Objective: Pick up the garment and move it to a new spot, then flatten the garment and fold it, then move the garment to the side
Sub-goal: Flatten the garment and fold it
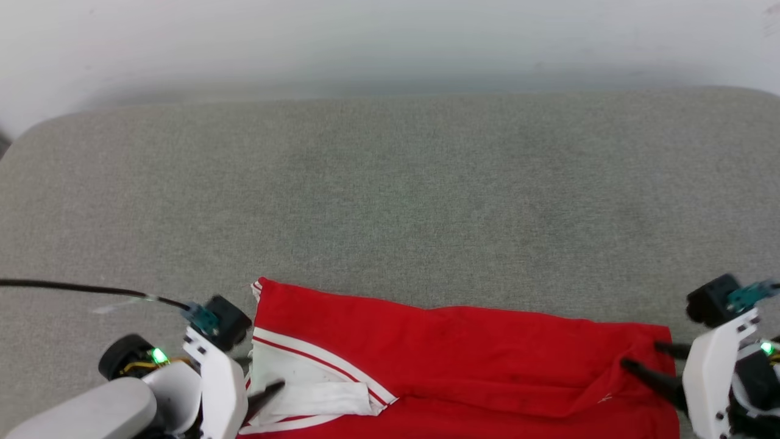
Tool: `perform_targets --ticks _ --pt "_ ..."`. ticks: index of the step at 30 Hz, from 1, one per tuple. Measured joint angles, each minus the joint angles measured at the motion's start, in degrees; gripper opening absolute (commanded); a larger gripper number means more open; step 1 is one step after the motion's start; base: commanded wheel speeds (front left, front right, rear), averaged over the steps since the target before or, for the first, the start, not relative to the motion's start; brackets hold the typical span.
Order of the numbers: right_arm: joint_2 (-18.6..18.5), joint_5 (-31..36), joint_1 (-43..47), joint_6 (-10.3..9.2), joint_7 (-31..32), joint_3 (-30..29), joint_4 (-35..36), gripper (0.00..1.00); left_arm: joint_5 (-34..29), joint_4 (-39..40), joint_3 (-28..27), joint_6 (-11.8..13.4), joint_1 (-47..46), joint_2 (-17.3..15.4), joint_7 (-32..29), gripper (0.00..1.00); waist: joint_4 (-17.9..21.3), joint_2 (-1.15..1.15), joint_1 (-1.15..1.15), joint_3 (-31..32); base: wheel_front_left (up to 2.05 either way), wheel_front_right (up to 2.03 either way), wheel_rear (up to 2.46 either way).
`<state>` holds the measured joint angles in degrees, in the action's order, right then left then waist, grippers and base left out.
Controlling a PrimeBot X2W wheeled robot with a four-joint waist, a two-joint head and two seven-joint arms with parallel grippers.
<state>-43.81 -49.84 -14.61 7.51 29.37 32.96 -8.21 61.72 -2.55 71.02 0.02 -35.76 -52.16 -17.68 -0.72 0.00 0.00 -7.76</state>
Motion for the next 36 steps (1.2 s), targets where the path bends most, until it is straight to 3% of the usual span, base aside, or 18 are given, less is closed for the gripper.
perform_targets --ticks 4,15,20,23,25,30,36 --pt "-0.67 -1.21 0.03 0.0 -2.49 -4.36 3.04 1.0 -2.03 1.89 -3.35 3.82 -0.01 -1.01 7.45 1.0 0.47 0.0 0.0 1.42 0.0 0.0 0.0" --pt "0.67 -0.81 6.48 -0.01 -4.54 -19.12 3.04 1.0 -6.7 5.17 -12.17 20.47 4.97 0.74 29.7 1.0 -0.13 0.0 0.0 2.09 0.0 0.0 0.0" --pt "3.67 -2.82 10.87 -0.01 -1.52 -23.34 0.93 1.0 -10.81 5.47 -16.95 28.41 9.51 2.83 32.52 1.0 -0.66 0.0 0.0 1.64 0.0 0.0 0.0" --pt "5.61 -4.44 13.11 -0.01 0.69 -24.91 -0.25 1.0 -15.74 7.35 -22.53 32.25 12.72 5.15 32.59 1.0 -1.15 0.0 0.0 1.14 0.0 0.0 0.0" --pt "6.71 -5.06 14.19 -0.01 1.94 -25.7 -1.16 1.0 -19.29 8.62 -27.0 33.93 15.66 7.24 32.59 1.0 -1.48 0.0 0.0 0.75 0.0 0.0 0.0" --pt "10.73 -8.53 15.18 -0.01 4.53 -27.78 -3.32 1.0 -27.7 10.76 -36.76 35.29 24.13 12.95 32.59 1.0 -2.37 0.0 0.01 -0.2 0.0 0.0 0.0" --pt "13.65 -10.65 15.2 -0.01 7.58 -28.07 -6.1 1.0 -35.74 12.38 -46.84 32.54 31.84 20.28 32.6 1.0 -3.54 0.0 0.0 -0.77 0.0 0.0 0.0"
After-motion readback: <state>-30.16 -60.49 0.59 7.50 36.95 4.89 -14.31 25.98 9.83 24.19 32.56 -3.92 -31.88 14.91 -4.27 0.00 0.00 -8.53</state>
